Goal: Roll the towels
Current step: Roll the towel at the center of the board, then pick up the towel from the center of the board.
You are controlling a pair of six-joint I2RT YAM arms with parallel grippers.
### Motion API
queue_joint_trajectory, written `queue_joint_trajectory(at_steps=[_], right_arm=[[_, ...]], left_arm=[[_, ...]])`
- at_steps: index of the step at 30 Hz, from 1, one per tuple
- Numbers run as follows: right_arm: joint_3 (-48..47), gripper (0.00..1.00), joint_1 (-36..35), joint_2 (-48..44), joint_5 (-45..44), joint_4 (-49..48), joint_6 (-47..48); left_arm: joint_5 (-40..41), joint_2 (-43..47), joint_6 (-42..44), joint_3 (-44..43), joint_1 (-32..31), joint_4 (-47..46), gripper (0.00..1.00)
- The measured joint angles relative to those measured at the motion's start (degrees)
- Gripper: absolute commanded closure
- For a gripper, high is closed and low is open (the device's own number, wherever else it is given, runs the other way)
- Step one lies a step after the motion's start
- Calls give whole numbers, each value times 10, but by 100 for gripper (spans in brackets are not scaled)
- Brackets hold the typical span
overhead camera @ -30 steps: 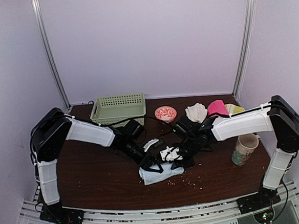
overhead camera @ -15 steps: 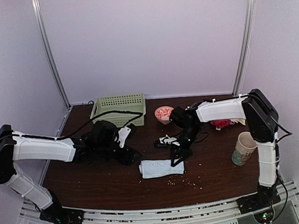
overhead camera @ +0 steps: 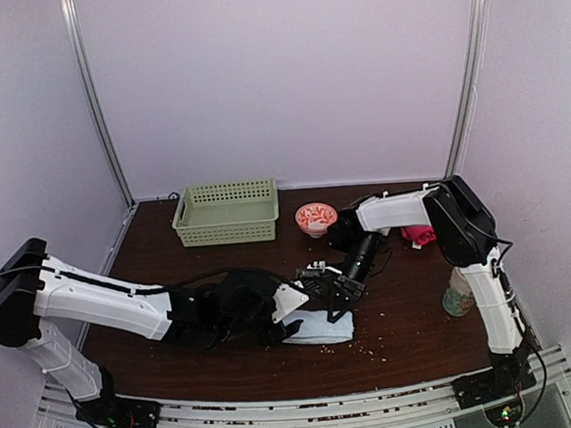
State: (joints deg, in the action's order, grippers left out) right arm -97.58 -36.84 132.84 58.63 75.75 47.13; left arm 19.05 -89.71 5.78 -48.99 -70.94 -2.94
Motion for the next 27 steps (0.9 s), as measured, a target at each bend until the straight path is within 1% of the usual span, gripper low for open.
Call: queue_joint_trajectory(at_steps=[8,12,16,22,27], right_arm=[[-13,90,8,23,28,29,-19],[-14,90,11,30,40,35,-25],[-15,90,16,40,55,40,-36],[-15,90,20,49,72,46,-49],[-15,89,21,52,77,48,-56]], left_arm=[[-19,-114,82,-81,-23,37,40],[-28,-146,105,-99,-30,57,36],[-28,-162,118,-114,-31,71,36],[21,-199,142,-139,-39,75,38],[82,-229,175,-148,-53,61,45]])
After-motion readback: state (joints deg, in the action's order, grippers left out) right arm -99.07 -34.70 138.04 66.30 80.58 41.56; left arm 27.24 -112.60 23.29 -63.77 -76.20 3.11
